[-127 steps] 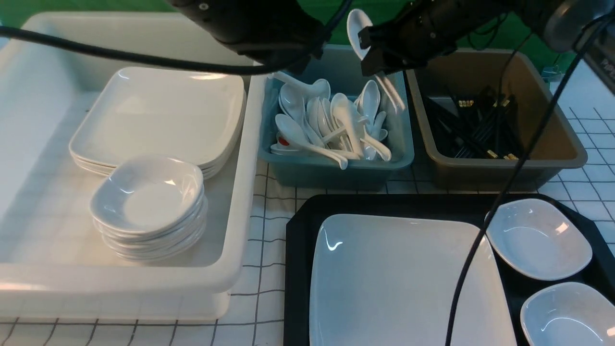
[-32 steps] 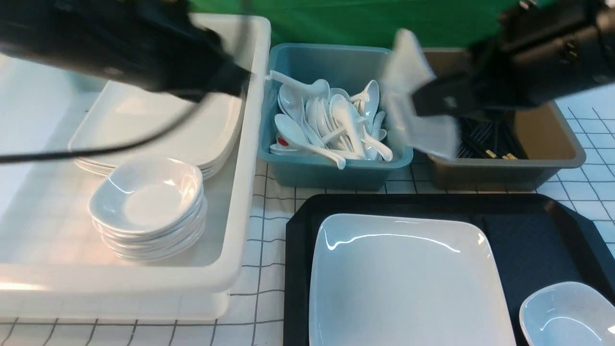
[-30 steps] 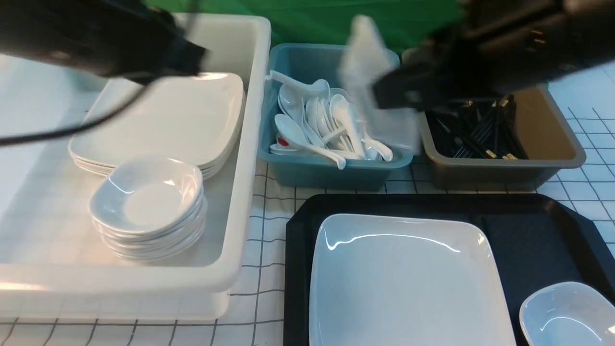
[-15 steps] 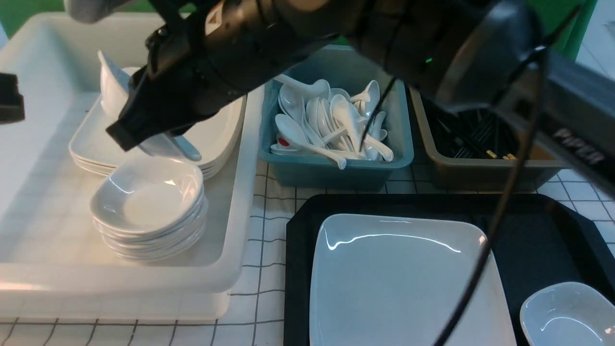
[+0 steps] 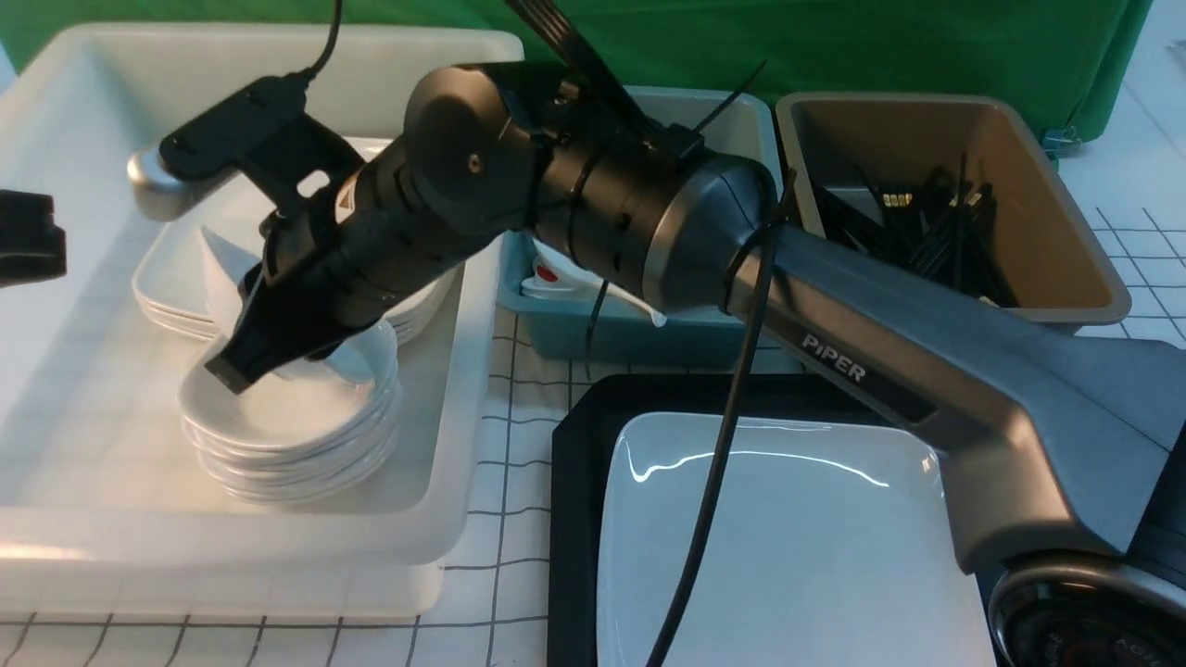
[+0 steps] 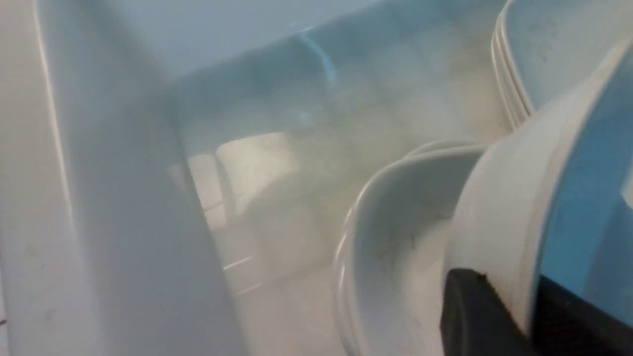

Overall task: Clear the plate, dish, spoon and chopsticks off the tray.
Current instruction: Use the right arm to put the small plate into the large storage box on the left

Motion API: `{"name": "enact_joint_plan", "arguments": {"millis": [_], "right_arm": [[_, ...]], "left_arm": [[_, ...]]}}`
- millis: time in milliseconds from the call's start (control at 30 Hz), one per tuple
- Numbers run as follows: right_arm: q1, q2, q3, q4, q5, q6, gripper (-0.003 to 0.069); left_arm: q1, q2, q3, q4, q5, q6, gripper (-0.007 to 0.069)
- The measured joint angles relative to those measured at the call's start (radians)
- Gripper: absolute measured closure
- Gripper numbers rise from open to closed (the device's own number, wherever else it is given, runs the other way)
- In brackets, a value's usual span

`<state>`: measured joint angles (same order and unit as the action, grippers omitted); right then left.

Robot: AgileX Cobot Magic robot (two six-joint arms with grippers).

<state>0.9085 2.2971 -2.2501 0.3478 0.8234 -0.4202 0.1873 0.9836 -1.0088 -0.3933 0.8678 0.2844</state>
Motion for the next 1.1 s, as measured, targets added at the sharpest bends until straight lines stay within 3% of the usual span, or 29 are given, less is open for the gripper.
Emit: {"name": "enact_joint_plan", "arguments": {"millis": [133, 167, 300, 733, 833, 933, 967, 1000, 1067, 1100], "right_arm": [[0.0, 0.0, 0.0, -0.004, 0.001, 0.0, 0.0407], [0.0, 0.0, 0.0, -0.004, 0.008, 0.003, 0.0346], [0.0, -0.004, 0.0, -0.005, 0.032, 0.032, 0.026], [0.0, -0.099, -0.001, -0.058, 0.101, 0.052, 0.0242], [-0.002, -0.14, -0.001, -0.172, 0.187, 0.07, 0.0283], [-0.04, -0.214, 0.004, -0.315, 0.342, 0.102, 0.0468], [-0.04, -0.22, 0.004, -0.315, 0.346, 0.105, 0.0482], [-0.078, -0.263, 0.029, -0.342, 0.367, 0.13, 0.0571], [-0.113, -0.315, 0.061, -0.348, 0.372, 0.142, 0.0612], [-0.156, -0.376, 0.114, -0.357, 0.375, 0.158, 0.0634]], "left_arm": [[0.0, 0.0, 0.0, 0.0, 0.0, 0.0, 0.0626], [0.0, 0.0, 0.0, 0.0, 0.0, 0.0, 0.0626], [0.0, 0.0, 0.0, 0.0, 0.0, 0.0, 0.0626], [0.0, 0.0, 0.0, -0.008, 0.008, 0.025, 0.0626], [0.0, 0.0, 0.0, -0.056, 0.03, 0.06, 0.0626], [-0.016, 0.0, 0.0, -0.169, 0.047, 0.15, 0.0626], [-0.02, 0.0, 0.0, -0.176, 0.047, 0.156, 0.0626], [-0.054, 0.0, 0.0, -0.22, 0.047, 0.19, 0.0627], [-0.1, 0.0, 0.0, -0.248, 0.047, 0.212, 0.063], [-0.181, 0.0, 0.0, -0.263, 0.04, 0.218, 0.0633]]}}
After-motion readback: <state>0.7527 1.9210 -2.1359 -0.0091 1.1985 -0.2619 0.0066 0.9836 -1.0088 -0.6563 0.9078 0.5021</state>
